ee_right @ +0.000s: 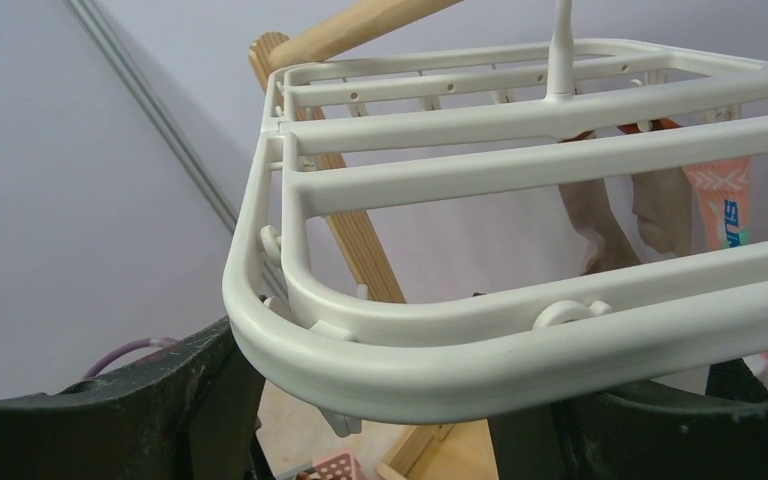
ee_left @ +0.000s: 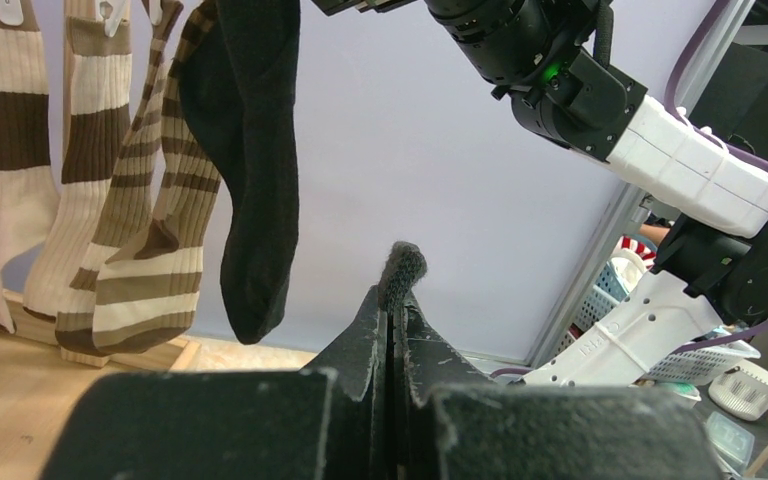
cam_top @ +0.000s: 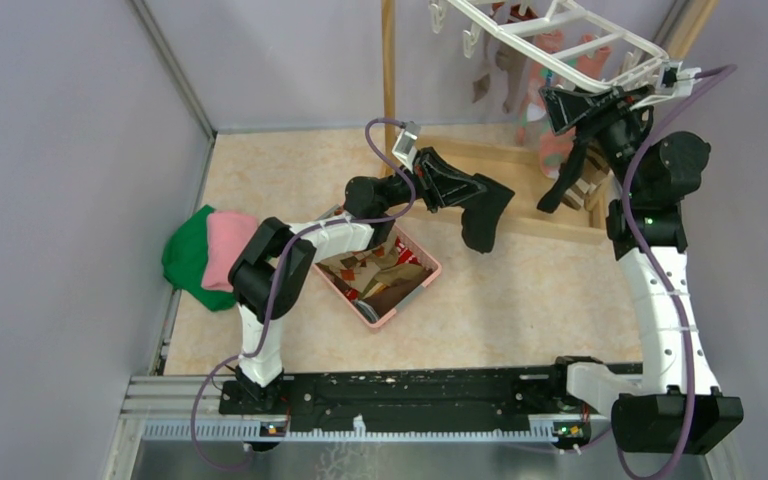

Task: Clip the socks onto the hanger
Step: Open the clamp at the hanger, then clamp the sock onto the hanger.

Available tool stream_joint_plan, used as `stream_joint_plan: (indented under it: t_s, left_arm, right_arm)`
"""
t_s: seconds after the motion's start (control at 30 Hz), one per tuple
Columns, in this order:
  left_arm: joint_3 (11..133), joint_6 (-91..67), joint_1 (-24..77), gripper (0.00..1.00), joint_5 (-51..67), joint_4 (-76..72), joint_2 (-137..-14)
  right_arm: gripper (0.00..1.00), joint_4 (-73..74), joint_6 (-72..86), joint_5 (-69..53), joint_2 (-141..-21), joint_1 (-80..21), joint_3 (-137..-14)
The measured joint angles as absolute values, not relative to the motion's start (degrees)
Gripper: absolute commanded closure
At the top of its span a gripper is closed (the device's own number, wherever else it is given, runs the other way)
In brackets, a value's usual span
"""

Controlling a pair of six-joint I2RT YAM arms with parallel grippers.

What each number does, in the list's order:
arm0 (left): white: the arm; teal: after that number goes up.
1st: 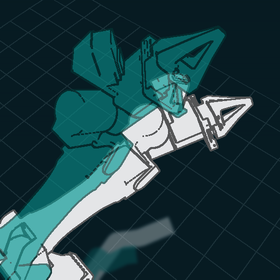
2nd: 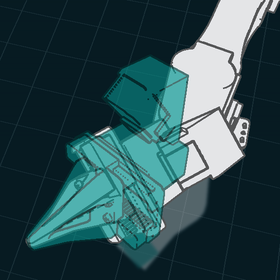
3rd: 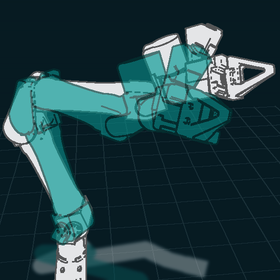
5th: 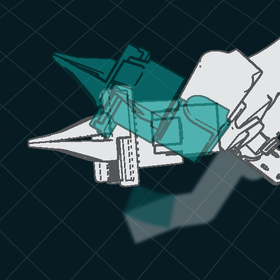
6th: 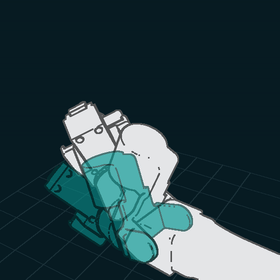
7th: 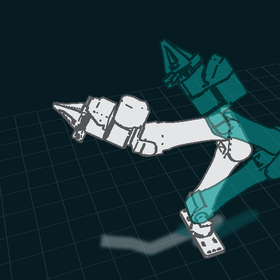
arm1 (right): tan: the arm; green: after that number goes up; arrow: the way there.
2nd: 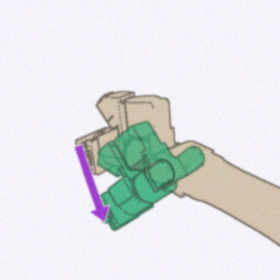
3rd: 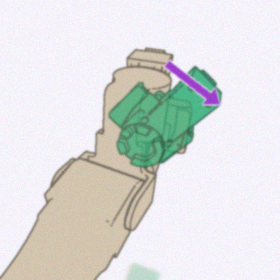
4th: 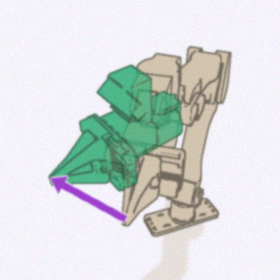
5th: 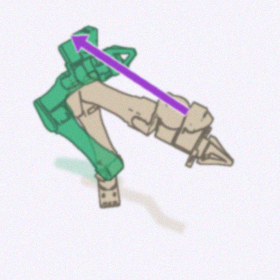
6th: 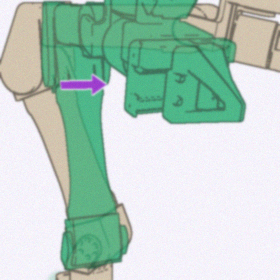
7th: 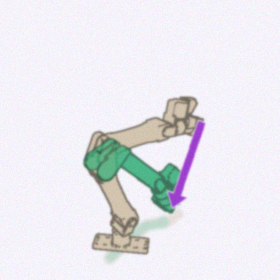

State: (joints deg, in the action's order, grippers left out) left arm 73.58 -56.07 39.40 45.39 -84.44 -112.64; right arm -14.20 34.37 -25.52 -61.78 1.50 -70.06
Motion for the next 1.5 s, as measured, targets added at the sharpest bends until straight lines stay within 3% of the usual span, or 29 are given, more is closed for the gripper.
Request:
stream_joint_plan:
  t_s: [0.63,0.8,1.13,1.5]
  left_arm:
    - [73.58,-56.75,39.44,1.0,45.39,-84.42,-112.64]
    - [73.58,-56.9,39.48,1.0,45.36,-84.42,-112.64]
    - [75.61,-56.36,39.53,1.0,44.07,-84.42,-112.66]
    - [90.74,-53.98,39.81,1.0,40.18,-82.5,-116.81]
  right_arm:
    - [0.52,-16.86,36.75,-23.05,-60.84,1.5,-70.06]
    - [0.65,-17.39,37.3,-22.96,-60.84,1.45,-70.06]
    - [1.0,-17.8,37.58,-22.79,-60.84,1.23,-69.84]
    - [1.0,-17.8,37.58,-22.76,-60.84,1.23,-69.73]
